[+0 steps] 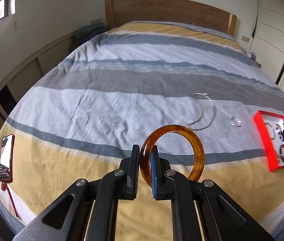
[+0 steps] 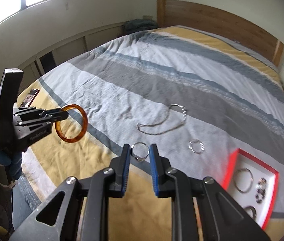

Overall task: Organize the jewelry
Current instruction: 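Carry the amber bangle and silver ring into the red box and release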

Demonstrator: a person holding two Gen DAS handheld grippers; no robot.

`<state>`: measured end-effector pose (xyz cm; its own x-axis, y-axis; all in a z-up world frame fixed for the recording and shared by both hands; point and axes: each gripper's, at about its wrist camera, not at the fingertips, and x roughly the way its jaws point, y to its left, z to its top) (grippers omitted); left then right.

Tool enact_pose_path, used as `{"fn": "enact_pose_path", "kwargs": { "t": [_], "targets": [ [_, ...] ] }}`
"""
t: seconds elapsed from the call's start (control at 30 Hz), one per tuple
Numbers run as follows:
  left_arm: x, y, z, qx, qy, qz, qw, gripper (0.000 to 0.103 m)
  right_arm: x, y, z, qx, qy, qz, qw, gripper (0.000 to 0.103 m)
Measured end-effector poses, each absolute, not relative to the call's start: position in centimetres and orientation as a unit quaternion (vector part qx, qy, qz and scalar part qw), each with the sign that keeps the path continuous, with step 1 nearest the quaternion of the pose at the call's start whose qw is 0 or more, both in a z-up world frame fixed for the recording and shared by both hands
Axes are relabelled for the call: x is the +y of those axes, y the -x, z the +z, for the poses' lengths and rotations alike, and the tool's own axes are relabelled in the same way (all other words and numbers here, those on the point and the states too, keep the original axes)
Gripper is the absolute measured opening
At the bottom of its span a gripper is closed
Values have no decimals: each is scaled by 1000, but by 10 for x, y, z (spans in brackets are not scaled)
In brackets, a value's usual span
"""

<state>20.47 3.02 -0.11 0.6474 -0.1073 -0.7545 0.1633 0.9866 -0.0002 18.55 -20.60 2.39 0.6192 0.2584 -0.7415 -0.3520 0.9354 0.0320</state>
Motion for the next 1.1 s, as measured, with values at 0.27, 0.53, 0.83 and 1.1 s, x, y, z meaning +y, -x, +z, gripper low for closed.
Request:
{"fn": "enact_pose_path", "kwargs": {
  "t": [0.27, 0.53, 0.83, 1.1],
  "targets": [
    [-35, -185, 18, 399, -43, -122, 908, 10, -280, -143, 36, 393, 35, 114, 912, 18],
    [-116, -172, 19, 401, -58, -179, 896, 10, -354, -116, 33, 396, 6, 58, 917, 18],
    [-192, -170, 11, 408, -91, -222, 881, 10, -414, -107, 12, 403, -27, 27, 914, 18],
    [-244, -180, -6, 420, -110, -251, 865, 10, -448, -119, -16, 418, -52, 25, 907, 18]
  ]
}}
